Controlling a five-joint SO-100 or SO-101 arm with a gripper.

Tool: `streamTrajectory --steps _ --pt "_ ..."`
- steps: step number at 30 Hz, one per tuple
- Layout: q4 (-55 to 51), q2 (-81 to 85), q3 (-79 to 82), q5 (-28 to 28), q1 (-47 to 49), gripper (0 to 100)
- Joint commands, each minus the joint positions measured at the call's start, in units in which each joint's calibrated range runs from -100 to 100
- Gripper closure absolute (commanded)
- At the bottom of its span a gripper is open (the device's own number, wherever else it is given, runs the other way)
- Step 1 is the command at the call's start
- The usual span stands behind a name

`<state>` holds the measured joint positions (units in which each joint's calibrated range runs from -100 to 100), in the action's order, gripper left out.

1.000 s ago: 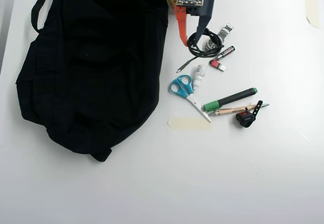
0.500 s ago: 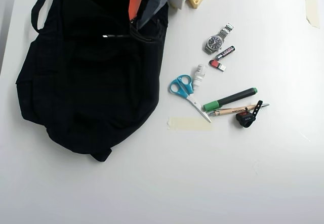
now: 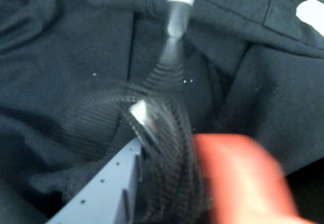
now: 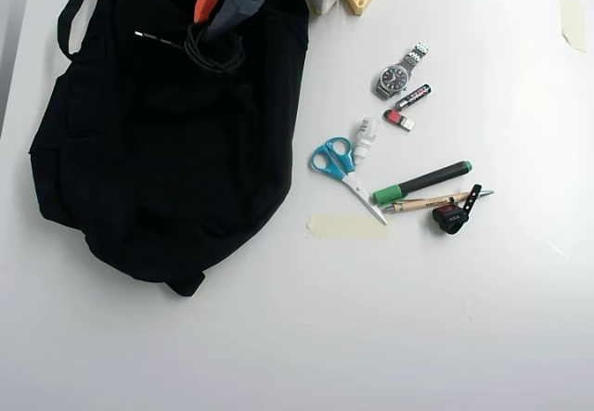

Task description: Put the usbc cable into the black bag

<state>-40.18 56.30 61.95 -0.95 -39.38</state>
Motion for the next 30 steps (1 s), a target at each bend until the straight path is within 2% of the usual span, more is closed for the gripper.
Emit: streamTrajectory --steps 1,3,5,6,8,10,12,13,15,19,23,26,30 --pt "0.3 1.1 -0.4 0.0 0.5 65" --pt "0.3 1.2 -0.8 0.0 0.6 74" --pt "0.3 1.3 -2.5 -0.1 2.7 93" --pt "0.3 1.3 -4.4 -0.1 4.7 98" --pt "0.1 1.4 -6.3 -0.1 9.2 98" --pt "-5.9 3.0 -11.5 0.0 16.6 98" --pt "-11.2 12.7 -11.0 0.4 32.9 98" --pt "-11.9 18.1 -9.1 3.8 38.3 98" --pt "-11.9 29.7 -0.6 7.6 42.3 98" --pt "-11.9 43.5 11.3 7.1 46.1 98" --pt "-12.3 43.4 14.2 7.0 48.2 98" --pt "-15.5 43.4 20.3 7.0 48.4 98" --pt "-14.9 43.3 30.7 7.0 48.4 97"
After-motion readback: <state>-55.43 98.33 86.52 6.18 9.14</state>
